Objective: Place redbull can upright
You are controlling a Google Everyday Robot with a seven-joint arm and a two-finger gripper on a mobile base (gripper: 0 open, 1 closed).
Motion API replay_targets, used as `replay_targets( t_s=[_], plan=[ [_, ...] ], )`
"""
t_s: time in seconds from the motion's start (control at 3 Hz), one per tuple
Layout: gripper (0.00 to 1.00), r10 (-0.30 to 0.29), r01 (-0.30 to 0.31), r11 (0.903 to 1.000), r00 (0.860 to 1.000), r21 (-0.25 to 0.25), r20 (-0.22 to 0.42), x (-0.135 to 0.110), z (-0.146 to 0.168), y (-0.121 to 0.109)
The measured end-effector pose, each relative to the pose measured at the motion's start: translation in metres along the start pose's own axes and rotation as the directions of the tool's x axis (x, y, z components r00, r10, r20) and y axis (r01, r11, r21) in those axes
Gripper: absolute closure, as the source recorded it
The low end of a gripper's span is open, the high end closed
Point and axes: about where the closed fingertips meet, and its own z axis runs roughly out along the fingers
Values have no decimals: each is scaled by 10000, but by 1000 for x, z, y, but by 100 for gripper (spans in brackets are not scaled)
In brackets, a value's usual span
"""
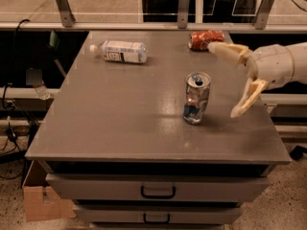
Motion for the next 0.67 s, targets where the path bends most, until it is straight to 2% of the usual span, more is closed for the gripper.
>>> replay_targets(
  t_s=[0.33,0.67],
  plan=[
    [0,271,-83,9848,9940,1735,-1060,0,-82,-6],
    [0,181,46,9806,9933,1962,-1138,-4,-90,-11]
  ],
)
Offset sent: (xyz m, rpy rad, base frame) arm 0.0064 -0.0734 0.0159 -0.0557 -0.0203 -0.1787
